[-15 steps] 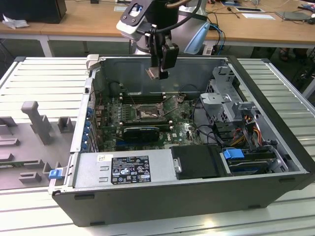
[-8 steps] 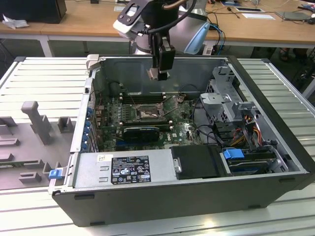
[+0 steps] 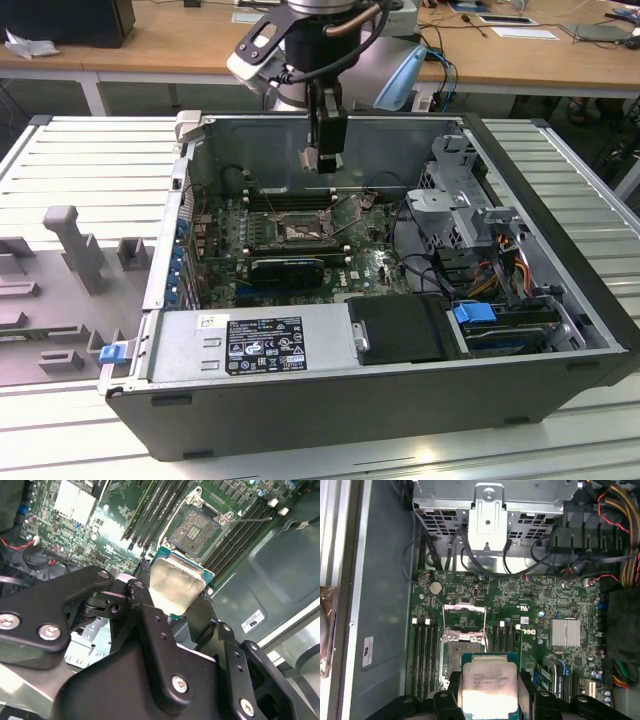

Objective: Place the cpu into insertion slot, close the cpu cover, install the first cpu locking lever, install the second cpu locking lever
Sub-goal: 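Place the cpu into insertion slot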

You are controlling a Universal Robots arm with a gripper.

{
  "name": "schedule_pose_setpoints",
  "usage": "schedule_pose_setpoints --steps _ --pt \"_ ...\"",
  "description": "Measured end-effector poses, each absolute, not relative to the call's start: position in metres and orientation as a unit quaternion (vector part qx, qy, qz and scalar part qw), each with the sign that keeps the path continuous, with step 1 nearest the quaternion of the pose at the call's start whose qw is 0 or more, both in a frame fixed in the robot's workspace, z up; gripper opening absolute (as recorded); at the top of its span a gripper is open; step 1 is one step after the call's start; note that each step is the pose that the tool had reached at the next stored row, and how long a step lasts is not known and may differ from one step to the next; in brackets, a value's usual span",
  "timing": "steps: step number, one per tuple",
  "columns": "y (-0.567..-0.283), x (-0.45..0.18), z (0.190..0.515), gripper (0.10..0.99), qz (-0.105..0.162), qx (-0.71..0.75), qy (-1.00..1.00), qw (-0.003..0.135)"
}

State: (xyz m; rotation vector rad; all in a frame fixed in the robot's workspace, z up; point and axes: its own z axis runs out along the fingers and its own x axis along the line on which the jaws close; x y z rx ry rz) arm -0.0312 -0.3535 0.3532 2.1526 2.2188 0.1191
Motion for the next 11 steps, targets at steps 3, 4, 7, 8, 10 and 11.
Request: schedule_pose_setpoints --steps 3,4,7,8,10,11 --pt "-0.354 -0.031 0.349 0.529 0.038 0.699 0.714 0.024" --pt "-0.354 -0.031 0.348 0.529 0.038 0.699 0.714 0.024" --pt "-0.354 -0.031 0.343 0.529 0.038 0.7 0.713 0.024" --pt "-0.354 -0.031 0.34 0.529 0.038 0.7 0.712 0.024" --pt "-0.353 -0.031 0.337 0.529 0.038 0.701 0.712 0.024" --pt "-0.353 -0.031 0.334 0.529 0.038 0.702 0.711 0.024"
